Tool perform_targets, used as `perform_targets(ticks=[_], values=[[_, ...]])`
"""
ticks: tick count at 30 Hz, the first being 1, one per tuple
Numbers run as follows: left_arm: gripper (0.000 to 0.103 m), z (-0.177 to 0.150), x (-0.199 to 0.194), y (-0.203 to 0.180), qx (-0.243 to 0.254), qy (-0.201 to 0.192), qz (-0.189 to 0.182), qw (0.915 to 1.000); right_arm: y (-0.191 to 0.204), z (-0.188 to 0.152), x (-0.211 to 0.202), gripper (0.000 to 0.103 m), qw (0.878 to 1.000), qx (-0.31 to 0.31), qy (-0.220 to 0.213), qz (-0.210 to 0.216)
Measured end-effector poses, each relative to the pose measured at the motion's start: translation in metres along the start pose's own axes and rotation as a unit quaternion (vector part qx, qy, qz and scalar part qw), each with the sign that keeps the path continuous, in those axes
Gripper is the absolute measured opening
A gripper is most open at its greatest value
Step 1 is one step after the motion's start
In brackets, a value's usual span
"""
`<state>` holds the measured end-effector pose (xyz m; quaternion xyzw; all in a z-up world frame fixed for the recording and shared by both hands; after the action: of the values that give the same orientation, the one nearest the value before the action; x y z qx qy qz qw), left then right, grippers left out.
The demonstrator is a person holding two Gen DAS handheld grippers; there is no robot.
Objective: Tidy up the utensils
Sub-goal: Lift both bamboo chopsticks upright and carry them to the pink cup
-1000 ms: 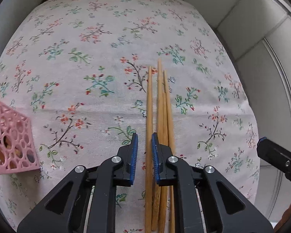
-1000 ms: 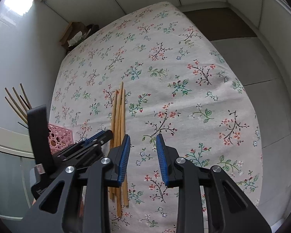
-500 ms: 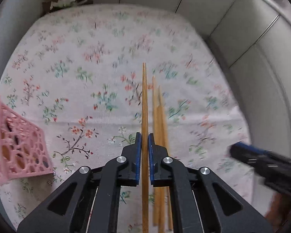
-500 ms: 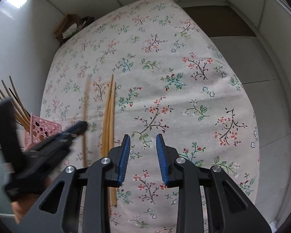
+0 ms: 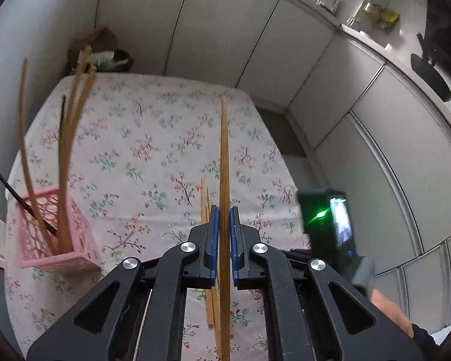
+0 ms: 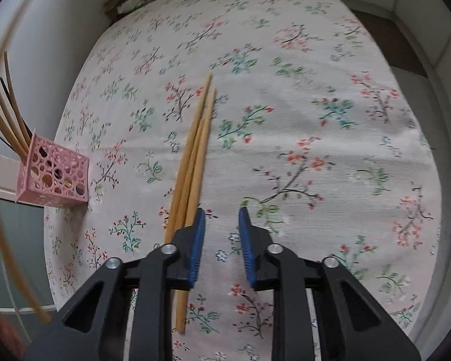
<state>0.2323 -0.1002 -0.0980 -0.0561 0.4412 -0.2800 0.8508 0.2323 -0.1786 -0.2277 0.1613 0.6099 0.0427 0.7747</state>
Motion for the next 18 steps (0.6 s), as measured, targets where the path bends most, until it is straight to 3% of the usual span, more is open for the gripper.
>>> perform_targets(ticks=[10, 14, 18], values=[[0.006, 0.007, -0.021, -0.003, -0.006, -0.021, -0.01, 0.9997, 0.022, -0.007, 0.019, 0.017, 0.999, -0.029, 0.008, -0.01], [0.006, 0.009, -0.024, -0.002, -0.005, -0.026, -0.009, 0.9996, 0.032, -0.007, 0.022, 0.017, 0.997, -0.058, 0.0, -0.047], [0.006, 0.01, -0.027, -0.001, -0.004, -0.032, -0.004, 0.9995, 0.036, -0.004, 0.025, 0.017, 0.997, -0.059, -0.001, -0.052]])
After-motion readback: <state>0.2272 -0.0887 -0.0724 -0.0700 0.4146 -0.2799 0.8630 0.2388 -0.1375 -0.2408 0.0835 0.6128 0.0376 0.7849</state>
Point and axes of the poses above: each gripper's, at about its wrist camera, not at the fingertips, and x roughly the way its jaws point, y to its left, z to its top, the point moved 8 cm from there along x, roughly the way its jaws point, and after that the axes turned 2 degrees about -z, right-handed, at the moved point
